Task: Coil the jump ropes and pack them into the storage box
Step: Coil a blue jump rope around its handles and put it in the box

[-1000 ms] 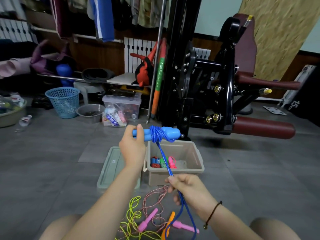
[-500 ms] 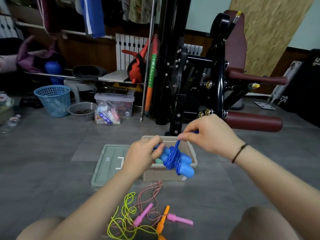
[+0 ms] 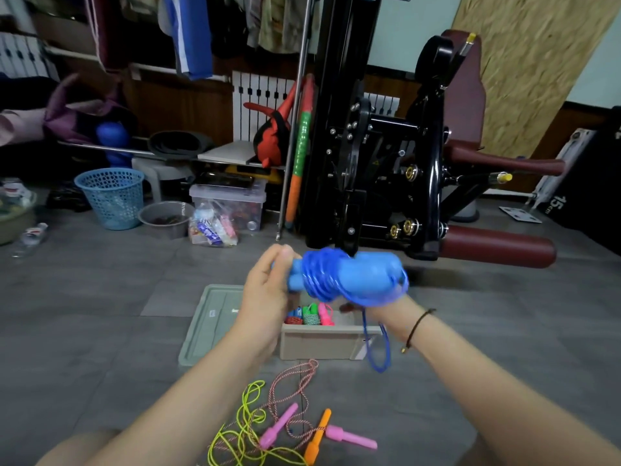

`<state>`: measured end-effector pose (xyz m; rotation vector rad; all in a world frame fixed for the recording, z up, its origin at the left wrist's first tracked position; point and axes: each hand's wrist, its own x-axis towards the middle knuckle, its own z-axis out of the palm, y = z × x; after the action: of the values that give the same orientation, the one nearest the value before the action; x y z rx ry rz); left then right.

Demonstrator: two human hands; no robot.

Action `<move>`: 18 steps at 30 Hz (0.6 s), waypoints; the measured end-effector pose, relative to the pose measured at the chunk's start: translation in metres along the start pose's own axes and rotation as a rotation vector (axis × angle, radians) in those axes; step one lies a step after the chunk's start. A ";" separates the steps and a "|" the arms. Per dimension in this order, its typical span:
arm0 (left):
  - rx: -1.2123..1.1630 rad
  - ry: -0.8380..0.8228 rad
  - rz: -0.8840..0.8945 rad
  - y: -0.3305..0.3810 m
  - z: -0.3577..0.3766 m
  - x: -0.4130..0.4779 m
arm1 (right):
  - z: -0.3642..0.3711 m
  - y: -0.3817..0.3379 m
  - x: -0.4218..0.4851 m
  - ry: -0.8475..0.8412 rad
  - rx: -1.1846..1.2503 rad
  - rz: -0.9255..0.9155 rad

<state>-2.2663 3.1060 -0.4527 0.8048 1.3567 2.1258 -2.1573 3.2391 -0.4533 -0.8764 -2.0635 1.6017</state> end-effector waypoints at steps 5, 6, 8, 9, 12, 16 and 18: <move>0.279 0.361 0.090 -0.012 -0.032 0.031 | 0.061 0.039 -0.037 -0.063 -0.143 -0.070; 0.342 0.417 0.097 -0.017 -0.036 0.034 | 0.071 0.042 -0.043 -0.059 -0.157 -0.083; 0.507 0.484 0.121 -0.020 -0.039 0.038 | 0.087 0.038 -0.059 -0.049 -0.265 -0.140; 0.586 0.506 0.136 -0.020 -0.041 0.040 | 0.092 0.035 -0.064 -0.059 -0.326 -0.169; 0.759 0.475 0.179 -0.026 -0.052 0.045 | 0.091 0.020 -0.079 -0.080 -0.445 -0.232; 1.039 0.168 0.214 -0.036 -0.047 0.039 | 0.053 -0.020 -0.083 -0.034 -0.678 -0.362; 1.113 0.013 0.260 -0.042 -0.039 0.032 | 0.028 -0.044 -0.079 -0.013 -0.881 -0.435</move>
<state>-2.3124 3.1190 -0.4973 1.4045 2.5718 1.3784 -2.1279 3.1590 -0.4132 -0.5721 -2.7435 0.4424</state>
